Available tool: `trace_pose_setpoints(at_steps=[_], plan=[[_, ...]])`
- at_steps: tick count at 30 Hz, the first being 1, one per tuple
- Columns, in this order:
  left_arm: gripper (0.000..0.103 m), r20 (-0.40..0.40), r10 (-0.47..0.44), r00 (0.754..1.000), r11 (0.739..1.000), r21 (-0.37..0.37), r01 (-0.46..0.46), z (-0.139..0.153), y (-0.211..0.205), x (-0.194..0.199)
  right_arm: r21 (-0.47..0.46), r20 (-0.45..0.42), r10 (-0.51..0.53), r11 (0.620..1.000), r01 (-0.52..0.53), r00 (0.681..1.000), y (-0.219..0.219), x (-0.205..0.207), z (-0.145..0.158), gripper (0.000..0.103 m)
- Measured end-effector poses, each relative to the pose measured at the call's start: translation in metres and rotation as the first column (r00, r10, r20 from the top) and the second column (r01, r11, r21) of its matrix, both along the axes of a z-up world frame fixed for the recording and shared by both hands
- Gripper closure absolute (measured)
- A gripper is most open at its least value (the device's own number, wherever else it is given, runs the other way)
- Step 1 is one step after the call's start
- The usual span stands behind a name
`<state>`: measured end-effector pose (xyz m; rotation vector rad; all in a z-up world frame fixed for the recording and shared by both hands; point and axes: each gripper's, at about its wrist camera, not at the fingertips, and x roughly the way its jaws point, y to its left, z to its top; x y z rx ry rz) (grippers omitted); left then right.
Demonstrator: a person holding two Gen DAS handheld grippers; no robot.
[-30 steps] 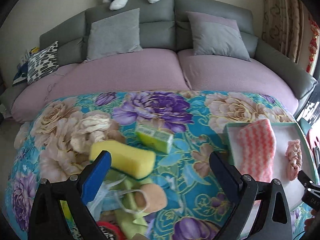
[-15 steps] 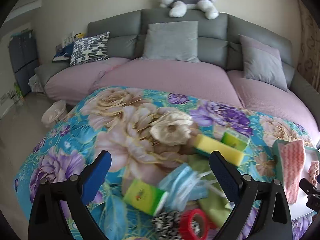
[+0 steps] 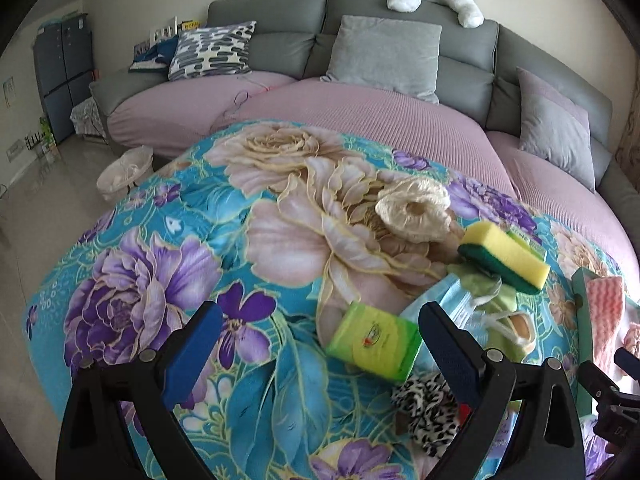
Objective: Organize soft objects
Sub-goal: 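Move both grippers back to the pile of items, then grasp the green tissue pack with the left gripper while the right grasps the red tape roll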
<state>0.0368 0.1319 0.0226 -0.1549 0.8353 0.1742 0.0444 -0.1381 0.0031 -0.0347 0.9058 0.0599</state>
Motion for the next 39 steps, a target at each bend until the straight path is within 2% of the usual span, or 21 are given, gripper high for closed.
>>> trace_pose_setpoints(at_steps=[4, 9, 14, 19, 24, 26, 28, 30, 31, 39], plan=[[0.004, -0.060, -0.030, 0.998, 0.999, -0.030, 0.029, -0.013, 0.001, -0.001, 0.016, -0.010, 0.042, 0.999, -0.042, 0.999, 0.016, -0.010, -0.005, 0.000], [0.004, -0.108, -0.082, 0.991, 0.996, -0.043, 0.078, -0.026, -0.006, 0.002, -0.009, -0.051, 0.095, 0.995, -0.095, 0.994, 0.034, -0.016, -0.018, 0.000], [0.004, -0.136, -0.113, 0.984, 0.993, -0.058, 0.106, -0.036, -0.011, 0.012, 0.001, -0.048, 0.086, 0.996, -0.086, 0.995, 0.033, -0.012, -0.019, 0.000], [0.005, -0.120, -0.133, 0.984, 0.990, -0.059, 0.126, -0.042, -0.016, 0.021, 0.002, -0.070, 0.066, 0.998, -0.066, 0.995, 0.029, -0.006, -0.025, 0.000], [0.005, -0.139, -0.167, 0.976, 0.986, -0.054, 0.161, -0.051, -0.023, 0.028, 0.010, -0.077, 0.058, 0.998, -0.057, 0.995, 0.027, -0.003, -0.028, 0.000], [0.008, -0.147, -0.164, 0.975, 0.986, -0.048, 0.159, -0.054, -0.024, 0.030, 0.007, -0.079, 0.062, 0.998, -0.061, 0.995, 0.028, -0.003, -0.029, 0.000], [0.021, -0.141, -0.171, 0.975, 0.984, -0.067, 0.162, -0.056, -0.023, 0.031, 0.006, -0.081, 0.065, 0.998, -0.065, 0.995, 0.029, -0.003, -0.030, 0.000], [0.025, -0.136, -0.178, 0.975, 0.982, -0.089, 0.167, -0.057, -0.023, 0.032, 0.004, -0.082, 0.068, 0.998, -0.068, 0.994, 0.029, -0.003, -0.030, 0.000], [0.032, -0.132, -0.185, 0.974, 0.980, -0.094, 0.174, -0.057, -0.024, 0.032, 0.004, -0.082, 0.068, 0.998, -0.068, 0.994, 0.030, -0.003, -0.030, 0.000], [0.033, -0.119, -0.160, 0.980, 0.983, -0.114, 0.147, -0.052, -0.016, 0.029, 0.010, -0.071, 0.070, 0.998, -0.070, 0.995, 0.032, -0.003, -0.029, 0.000]])
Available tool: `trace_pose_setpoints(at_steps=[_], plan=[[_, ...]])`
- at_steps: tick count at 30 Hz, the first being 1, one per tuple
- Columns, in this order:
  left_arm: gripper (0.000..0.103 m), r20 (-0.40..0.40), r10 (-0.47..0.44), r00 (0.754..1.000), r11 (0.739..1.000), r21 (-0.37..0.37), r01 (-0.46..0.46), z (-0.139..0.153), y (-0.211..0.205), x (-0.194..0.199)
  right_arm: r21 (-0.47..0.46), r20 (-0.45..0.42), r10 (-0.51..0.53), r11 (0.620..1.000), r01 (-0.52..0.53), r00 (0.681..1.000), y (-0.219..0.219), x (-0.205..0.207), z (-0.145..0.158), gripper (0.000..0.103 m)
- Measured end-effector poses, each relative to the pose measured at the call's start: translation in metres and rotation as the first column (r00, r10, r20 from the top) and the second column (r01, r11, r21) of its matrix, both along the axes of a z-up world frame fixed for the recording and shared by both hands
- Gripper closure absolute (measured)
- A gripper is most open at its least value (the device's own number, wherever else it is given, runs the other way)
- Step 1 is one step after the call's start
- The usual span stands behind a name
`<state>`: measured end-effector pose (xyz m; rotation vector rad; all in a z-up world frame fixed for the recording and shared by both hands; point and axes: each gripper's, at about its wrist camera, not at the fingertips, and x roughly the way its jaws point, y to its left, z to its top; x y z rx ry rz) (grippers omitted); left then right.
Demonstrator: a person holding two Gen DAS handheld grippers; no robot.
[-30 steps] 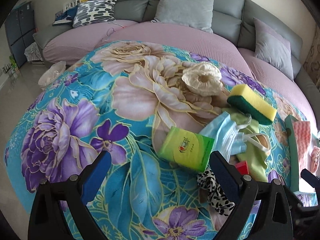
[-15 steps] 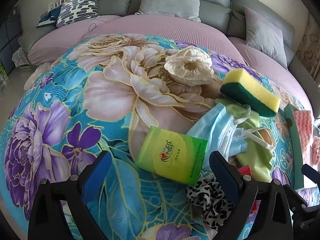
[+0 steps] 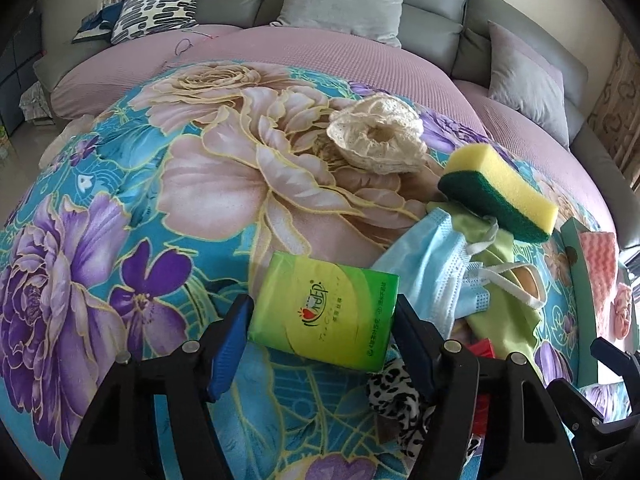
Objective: Organize soft objects
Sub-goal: 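Grasp the green tissue pack with the left gripper while the right grasps the red tape roll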
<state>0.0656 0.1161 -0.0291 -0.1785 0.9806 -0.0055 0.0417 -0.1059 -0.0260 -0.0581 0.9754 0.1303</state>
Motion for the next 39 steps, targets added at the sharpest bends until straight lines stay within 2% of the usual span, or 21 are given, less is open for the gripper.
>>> trace_pose_setpoints(at_steps=[7, 10, 13, 17, 25, 31, 39], plan=[[0.032, 0.045, 0.086, 0.995, 0.996, 0.014, -0.087, 0.021, 0.018, -0.011, 0.066, 0.070, 0.075, 0.995, -0.080, 0.995, 0.016, -0.005, 0.013, 0.000], [0.032, 0.061, 0.128, 0.990, 0.992, 0.015, -0.129, 0.029, 0.028, -0.016, 0.093, 0.075, 0.120, 0.988, -0.126, 0.990, 0.026, -0.006, 0.013, 0.000], [0.032, 0.076, 0.150, 0.986, 0.988, 0.016, -0.151, 0.034, 0.035, -0.020, 0.120, 0.071, 0.156, 0.979, -0.163, 0.985, 0.034, -0.006, 0.010, 0.000], [0.032, 0.080, 0.159, 0.984, 0.987, 0.019, -0.161, 0.037, 0.037, -0.022, 0.180, 0.116, 0.182, 0.963, -0.201, 0.976, 0.040, -0.007, 0.012, 0.000], [0.032, 0.073, 0.158, 0.985, 0.987, 0.020, -0.160, 0.036, 0.038, -0.023, 0.100, 0.237, 0.162, 0.977, -0.190, 0.958, 0.054, -0.017, 0.019, 0.000], [0.032, 0.061, 0.164, 0.985, 0.986, 0.018, -0.165, 0.032, 0.040, -0.022, 0.095, 0.224, 0.164, 0.977, -0.189, 0.961, 0.052, -0.015, 0.016, 0.000], [0.032, 0.047, 0.168, 0.985, 0.986, 0.010, -0.169, 0.028, 0.043, -0.022, 0.080, 0.251, 0.193, 0.972, -0.219, 0.949, 0.057, -0.021, 0.015, 0.000]])
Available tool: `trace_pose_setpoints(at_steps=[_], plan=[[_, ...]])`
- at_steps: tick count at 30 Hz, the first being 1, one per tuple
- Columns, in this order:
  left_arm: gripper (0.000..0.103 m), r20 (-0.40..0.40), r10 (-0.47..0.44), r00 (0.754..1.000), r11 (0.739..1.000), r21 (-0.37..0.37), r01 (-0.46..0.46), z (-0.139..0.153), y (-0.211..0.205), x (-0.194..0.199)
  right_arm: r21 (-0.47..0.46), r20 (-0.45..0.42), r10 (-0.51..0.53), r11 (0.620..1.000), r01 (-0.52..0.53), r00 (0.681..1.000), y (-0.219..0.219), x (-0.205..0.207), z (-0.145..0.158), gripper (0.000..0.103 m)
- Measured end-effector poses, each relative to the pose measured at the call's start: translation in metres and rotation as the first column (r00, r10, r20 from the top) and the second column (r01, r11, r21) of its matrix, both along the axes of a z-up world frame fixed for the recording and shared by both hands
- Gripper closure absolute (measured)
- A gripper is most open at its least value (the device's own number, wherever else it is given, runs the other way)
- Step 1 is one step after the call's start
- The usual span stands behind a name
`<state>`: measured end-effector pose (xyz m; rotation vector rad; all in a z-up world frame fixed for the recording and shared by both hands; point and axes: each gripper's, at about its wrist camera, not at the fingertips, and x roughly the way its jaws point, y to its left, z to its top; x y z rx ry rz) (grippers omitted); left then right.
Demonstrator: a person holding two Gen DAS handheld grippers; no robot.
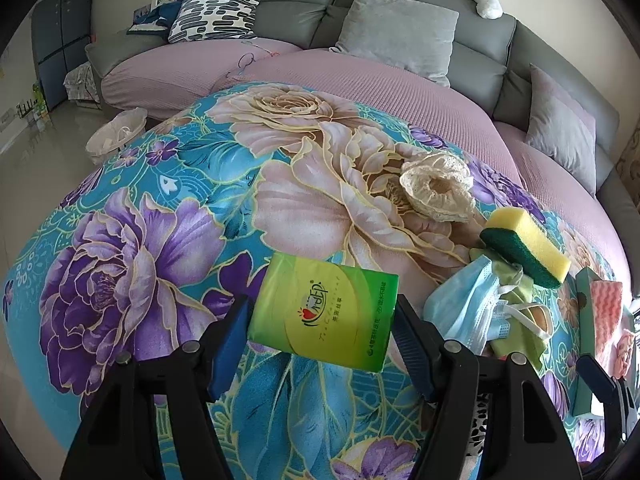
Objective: Organize soft objects
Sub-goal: 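Grasp the green tissue pack with the left gripper while the right grasps the red tape roll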
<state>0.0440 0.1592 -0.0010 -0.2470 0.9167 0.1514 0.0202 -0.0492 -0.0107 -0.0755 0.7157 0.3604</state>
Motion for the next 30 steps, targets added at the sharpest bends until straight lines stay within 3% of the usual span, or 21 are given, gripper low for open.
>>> trace_pose_setpoints(at_steps=[3, 5, 7, 15, 26, 30], plan=[[0.032, -0.001, 0.009, 1.000, 1.000, -0.002, -0.009, 0.000, 0.003, -0.001, 0.001, -0.006, 0.015, 1.000, -0.015, 1.000, 0.002, -0.001, 0.000, 0.000], [0.032, -0.001, 0.015, 1.000, 1.000, -0.004, -0.015, 0.000, 0.005, -0.003, 0.007, -0.014, 0.028, 1.000, -0.028, 0.999, 0.004, -0.002, 0.000, 0.006], [0.032, 0.000, 0.024, 1.000, 1.000, -0.008, -0.024, 0.001, 0.008, -0.004, 0.024, -0.033, 0.045, 0.999, -0.044, 0.998, 0.006, -0.001, -0.002, 0.020], [0.032, -0.018, 0.030, 0.999, 0.999, -0.016, -0.031, -0.004, 0.011, -0.003, 0.085, -0.140, 0.081, 0.994, -0.070, 0.987, 0.010, 0.005, -0.016, 0.039], [0.032, -0.026, 0.030, 0.999, 0.999, -0.024, -0.031, -0.008, 0.013, -0.002, 0.154, -0.250, 0.075, 0.987, -0.037, 0.965, 0.007, 0.020, -0.037, 0.043], [0.032, -0.029, 0.026, 0.999, 0.999, -0.023, -0.026, -0.009, 0.012, -0.002, 0.162, -0.250, 0.073, 0.986, -0.032, 0.965, 0.006, 0.020, -0.039, 0.043]])
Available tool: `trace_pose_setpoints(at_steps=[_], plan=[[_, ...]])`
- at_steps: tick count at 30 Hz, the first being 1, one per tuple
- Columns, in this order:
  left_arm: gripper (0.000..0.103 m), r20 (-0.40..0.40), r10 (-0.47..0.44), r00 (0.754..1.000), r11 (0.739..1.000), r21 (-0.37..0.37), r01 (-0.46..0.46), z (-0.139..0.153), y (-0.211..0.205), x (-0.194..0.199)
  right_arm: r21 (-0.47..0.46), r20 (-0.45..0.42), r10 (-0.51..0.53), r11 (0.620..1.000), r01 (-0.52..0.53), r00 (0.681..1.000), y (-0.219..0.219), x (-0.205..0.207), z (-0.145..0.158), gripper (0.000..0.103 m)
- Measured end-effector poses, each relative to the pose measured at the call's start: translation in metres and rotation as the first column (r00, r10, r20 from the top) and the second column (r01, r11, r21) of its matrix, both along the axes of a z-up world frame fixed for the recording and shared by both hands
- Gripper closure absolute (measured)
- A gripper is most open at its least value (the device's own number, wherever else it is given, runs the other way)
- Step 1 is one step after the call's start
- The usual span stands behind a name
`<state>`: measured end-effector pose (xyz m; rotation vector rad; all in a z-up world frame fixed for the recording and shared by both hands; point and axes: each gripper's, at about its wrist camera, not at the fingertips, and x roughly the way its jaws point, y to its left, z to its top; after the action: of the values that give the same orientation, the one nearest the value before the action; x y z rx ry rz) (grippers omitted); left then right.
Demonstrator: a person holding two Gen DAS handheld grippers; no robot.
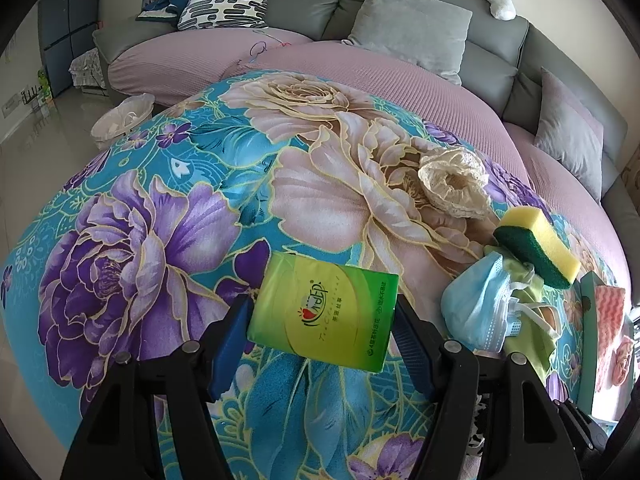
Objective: Organize soft objects
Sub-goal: 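Grasp the green tissue pack with the left gripper while the right grasps the red tape roll, then carry the green tissue pack and red tape roll over the white tray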
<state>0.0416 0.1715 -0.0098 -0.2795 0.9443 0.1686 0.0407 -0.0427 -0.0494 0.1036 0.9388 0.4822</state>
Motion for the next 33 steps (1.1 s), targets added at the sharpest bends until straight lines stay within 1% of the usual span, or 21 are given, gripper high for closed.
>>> trace_pose_setpoints(at_steps=[5, 7, 10, 13, 23, 29, 33], plan=[[0.032, -0.006, -0.007, 1.000, 1.000, 0.005, 0.007, -0.001, -0.002, 0.001, 0.011, -0.012, -0.005, 1.000, 0.005, 1.000, 0.000, 0.004, -0.004, 0.043], [0.032, -0.006, -0.010, 1.000, 1.000, 0.007, 0.010, -0.001, -0.003, 0.001, 0.020, -0.012, -0.013, 1.000, 0.013, 1.000, -0.003, 0.003, -0.004, 0.049], [0.032, -0.007, -0.012, 1.000, 1.000, 0.009, 0.012, -0.001, -0.003, 0.002, 0.041, -0.018, -0.018, 0.999, 0.019, 1.000, -0.006, 0.004, -0.003, 0.051], [0.032, -0.008, -0.014, 1.000, 1.000, 0.010, 0.015, -0.001, -0.003, 0.002, 0.040, -0.012, -0.019, 0.999, 0.019, 1.000, -0.006, 0.003, -0.001, 0.052], [0.032, 0.011, -0.015, 1.000, 1.000, 0.024, 0.015, 0.006, -0.004, -0.001, 0.058, 0.031, -0.027, 0.998, 0.025, 0.999, -0.012, -0.003, 0.014, 0.053], [0.032, 0.037, -0.018, 0.999, 0.999, 0.043, 0.016, 0.017, -0.010, -0.004, 0.085, 0.069, -0.057, 0.995, 0.051, 0.996, -0.025, -0.007, 0.028, 0.053], [0.032, 0.056, -0.042, 0.998, 0.997, 0.060, 0.039, 0.025, -0.021, -0.005, 0.087, 0.085, -0.083, 0.993, 0.076, 0.993, -0.035, -0.008, 0.034, 0.053]])
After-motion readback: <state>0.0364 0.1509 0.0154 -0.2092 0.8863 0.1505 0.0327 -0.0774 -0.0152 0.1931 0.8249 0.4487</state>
